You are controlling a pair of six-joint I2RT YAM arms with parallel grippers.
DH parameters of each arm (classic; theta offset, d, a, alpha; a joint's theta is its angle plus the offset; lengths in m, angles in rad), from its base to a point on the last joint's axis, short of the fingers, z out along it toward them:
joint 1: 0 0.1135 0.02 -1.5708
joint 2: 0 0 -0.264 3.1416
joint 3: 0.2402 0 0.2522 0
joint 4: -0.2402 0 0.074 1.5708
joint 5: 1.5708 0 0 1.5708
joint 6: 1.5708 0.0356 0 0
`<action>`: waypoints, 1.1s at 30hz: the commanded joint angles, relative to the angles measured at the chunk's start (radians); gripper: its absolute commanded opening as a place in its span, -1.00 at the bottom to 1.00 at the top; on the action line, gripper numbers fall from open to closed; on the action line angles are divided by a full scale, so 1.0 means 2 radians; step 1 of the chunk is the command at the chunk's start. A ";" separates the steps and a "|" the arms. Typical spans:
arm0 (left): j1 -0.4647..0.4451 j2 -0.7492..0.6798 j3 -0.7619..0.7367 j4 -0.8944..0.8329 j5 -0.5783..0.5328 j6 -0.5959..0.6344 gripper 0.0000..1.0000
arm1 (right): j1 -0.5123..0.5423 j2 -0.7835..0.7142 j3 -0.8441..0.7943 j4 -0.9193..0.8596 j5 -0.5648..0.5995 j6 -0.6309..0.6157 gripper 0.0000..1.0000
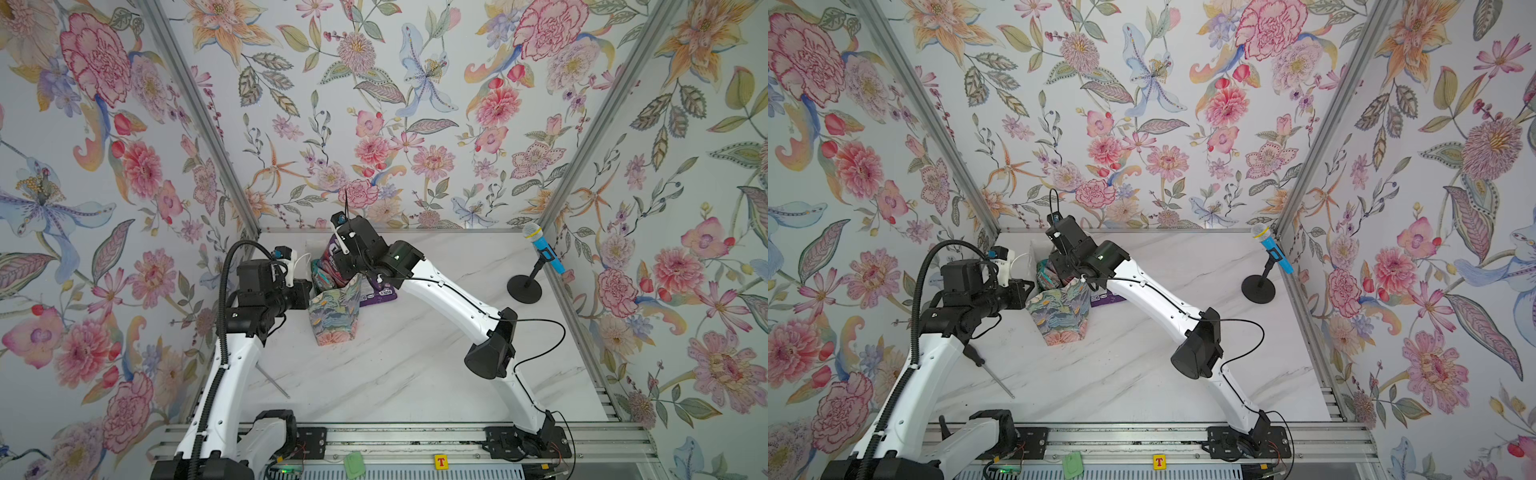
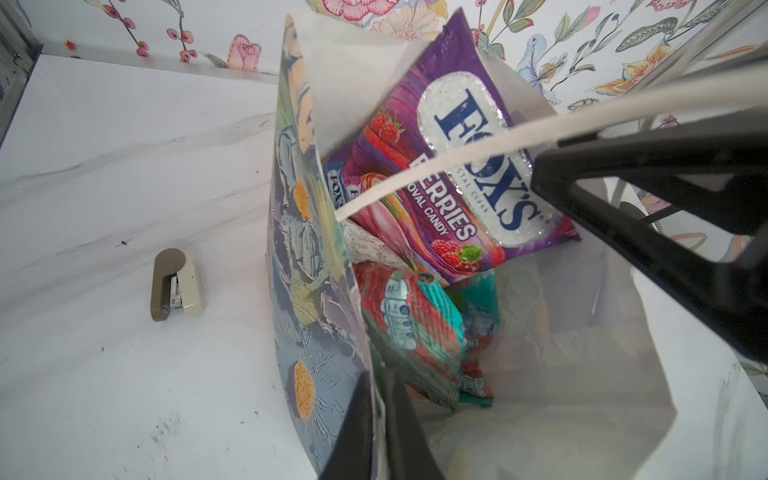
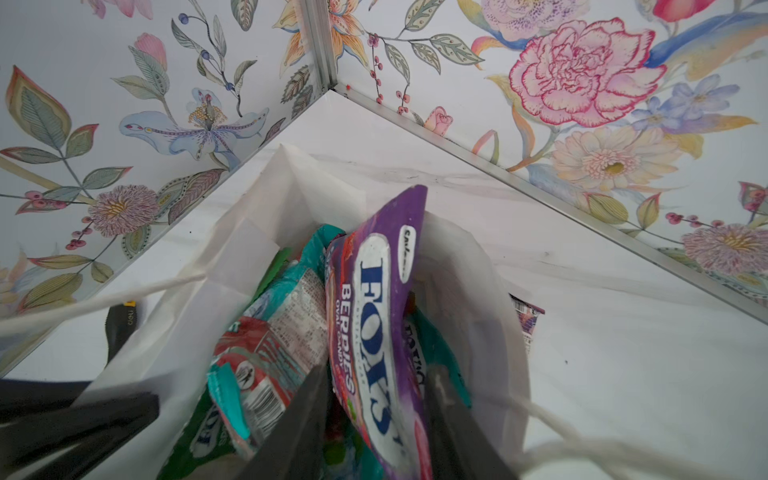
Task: Place the snacks into the paper bag
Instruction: 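Lower the pink packet into the bag with the right gripper, then open the right gripper and raise it out of the bag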
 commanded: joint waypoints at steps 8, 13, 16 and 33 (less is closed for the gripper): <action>0.005 0.002 -0.012 -0.015 0.007 0.005 -0.82 | -0.008 0.029 -0.004 -0.002 -0.027 0.001 -0.67; 0.004 0.004 -0.012 -0.015 0.006 0.006 -0.82 | -0.008 0.038 -0.007 -0.001 -0.045 0.007 -0.76; 0.005 0.004 -0.012 -0.014 0.006 0.006 -0.82 | -0.011 0.044 -0.011 -0.002 -0.055 0.013 -0.88; 0.005 0.001 -0.012 -0.017 0.006 0.006 -0.82 | -0.019 0.056 -0.015 -0.009 -0.104 0.033 -0.63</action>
